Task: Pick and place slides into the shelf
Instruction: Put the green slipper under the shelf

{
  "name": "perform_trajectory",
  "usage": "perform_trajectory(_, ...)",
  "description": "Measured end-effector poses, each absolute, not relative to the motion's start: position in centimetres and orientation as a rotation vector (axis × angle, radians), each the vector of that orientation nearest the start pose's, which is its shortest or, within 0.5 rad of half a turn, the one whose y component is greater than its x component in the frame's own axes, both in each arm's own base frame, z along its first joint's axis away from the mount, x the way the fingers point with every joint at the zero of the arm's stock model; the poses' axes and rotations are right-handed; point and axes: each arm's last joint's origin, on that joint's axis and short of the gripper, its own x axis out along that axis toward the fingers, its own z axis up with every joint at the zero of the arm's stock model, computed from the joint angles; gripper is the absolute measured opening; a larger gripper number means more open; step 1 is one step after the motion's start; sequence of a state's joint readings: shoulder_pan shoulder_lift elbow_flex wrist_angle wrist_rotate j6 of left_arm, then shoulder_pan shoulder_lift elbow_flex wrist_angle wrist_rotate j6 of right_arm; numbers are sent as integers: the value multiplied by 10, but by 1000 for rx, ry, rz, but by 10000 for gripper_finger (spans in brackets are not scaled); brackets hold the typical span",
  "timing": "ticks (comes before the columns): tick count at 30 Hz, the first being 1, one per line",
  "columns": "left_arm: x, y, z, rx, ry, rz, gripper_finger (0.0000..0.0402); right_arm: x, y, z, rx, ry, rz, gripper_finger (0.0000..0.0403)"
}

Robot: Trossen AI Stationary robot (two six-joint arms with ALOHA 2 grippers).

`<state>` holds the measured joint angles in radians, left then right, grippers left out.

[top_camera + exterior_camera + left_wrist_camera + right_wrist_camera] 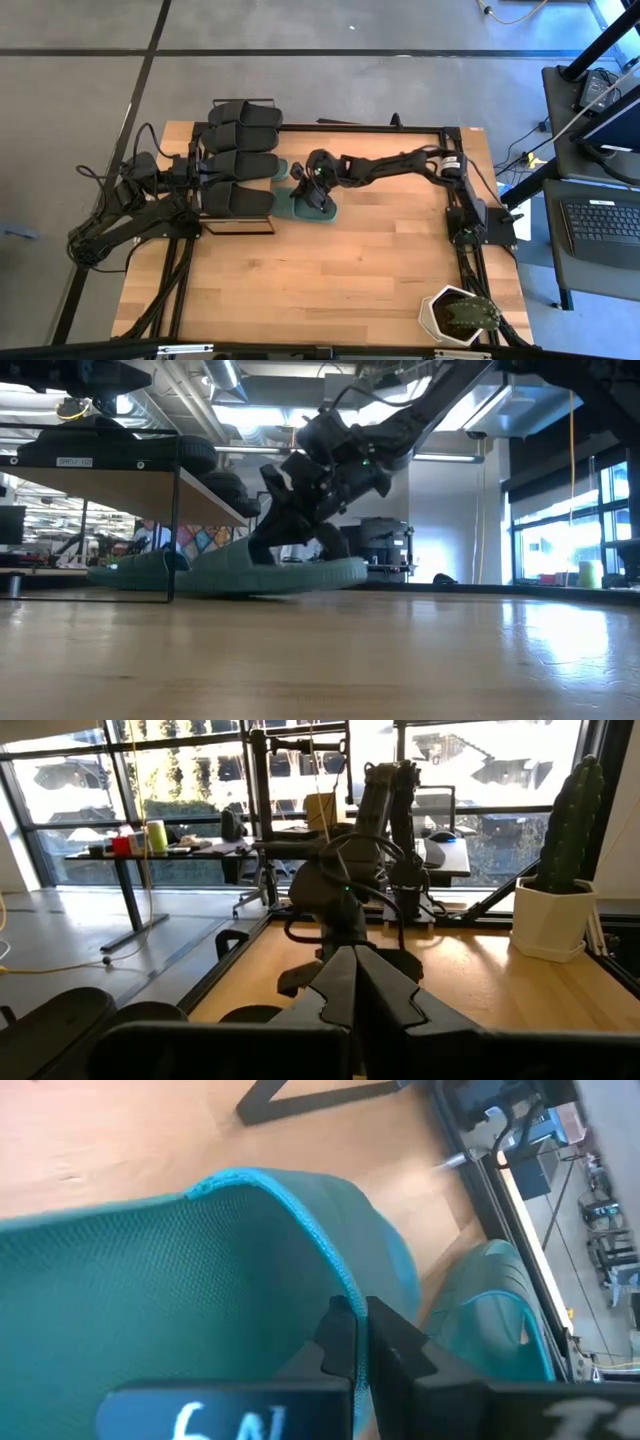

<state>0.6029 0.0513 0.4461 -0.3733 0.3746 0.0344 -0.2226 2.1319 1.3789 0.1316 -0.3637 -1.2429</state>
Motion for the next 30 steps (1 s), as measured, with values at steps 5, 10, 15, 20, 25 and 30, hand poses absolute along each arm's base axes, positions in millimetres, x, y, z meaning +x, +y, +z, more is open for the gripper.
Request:
perform_trajectory(5, 51, 22, 269, 44, -15, 228, 0, 454, -92, 142, -1018, 425, 483, 12)
perform_trajectory(10, 51, 22, 269, 44, -15, 228, 0, 455, -92, 142, -995, 426, 468, 35)
perform_trajectory(15, 51, 22, 269, 44, -15, 228, 0, 455, -92, 142, -991, 431, 466, 101)
perform_trajectory(20, 51, 22, 269, 44, -15, 228, 0, 454, -92, 142, -991, 432, 467, 141)
perform_trajectory(25, 51, 22, 269, 44, -15, 228, 0, 454, -92, 142, -991, 434, 466, 189)
perform_trajectory(30, 51, 22, 269, 44, -15, 228, 0, 451, -91, 146, -943, 578, 343, 235)
